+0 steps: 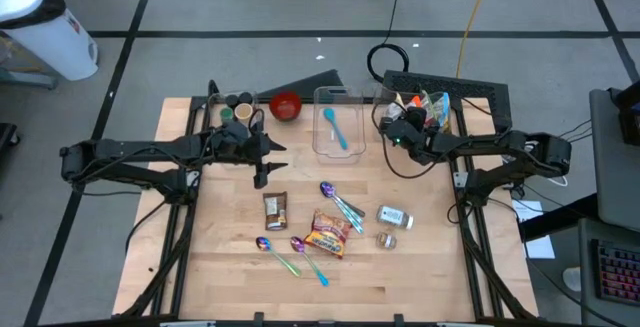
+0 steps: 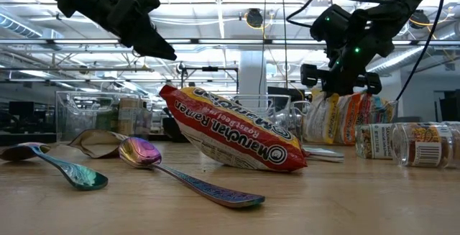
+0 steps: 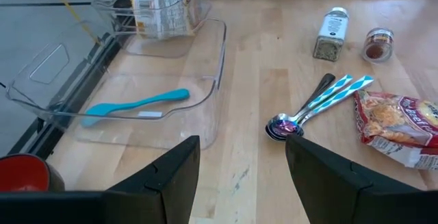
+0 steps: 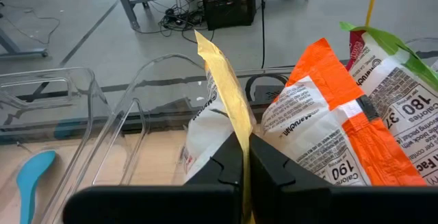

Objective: Pick & Place Food Item
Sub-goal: Put the yellow noodle pack into the right transparent bin

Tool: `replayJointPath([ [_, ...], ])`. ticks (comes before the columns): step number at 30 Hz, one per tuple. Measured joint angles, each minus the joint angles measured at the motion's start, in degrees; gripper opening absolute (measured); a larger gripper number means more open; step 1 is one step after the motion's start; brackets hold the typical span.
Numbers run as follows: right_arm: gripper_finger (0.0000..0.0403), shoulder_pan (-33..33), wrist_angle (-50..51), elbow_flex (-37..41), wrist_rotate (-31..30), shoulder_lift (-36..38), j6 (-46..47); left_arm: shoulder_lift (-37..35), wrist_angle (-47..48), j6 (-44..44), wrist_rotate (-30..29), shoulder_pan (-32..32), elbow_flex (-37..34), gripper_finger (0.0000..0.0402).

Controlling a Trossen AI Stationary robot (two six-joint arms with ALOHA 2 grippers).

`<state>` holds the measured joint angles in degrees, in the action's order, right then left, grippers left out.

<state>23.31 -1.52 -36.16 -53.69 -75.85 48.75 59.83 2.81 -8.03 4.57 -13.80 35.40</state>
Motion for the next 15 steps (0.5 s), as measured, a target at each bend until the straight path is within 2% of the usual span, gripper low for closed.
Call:
replayJointPath([
  [15,0.0059,0.02,-0.46,-0.02,-0.04,0.02,-1.94,0.00,0.00,0.62,0.00,0.00,0.00,0.0225],
])
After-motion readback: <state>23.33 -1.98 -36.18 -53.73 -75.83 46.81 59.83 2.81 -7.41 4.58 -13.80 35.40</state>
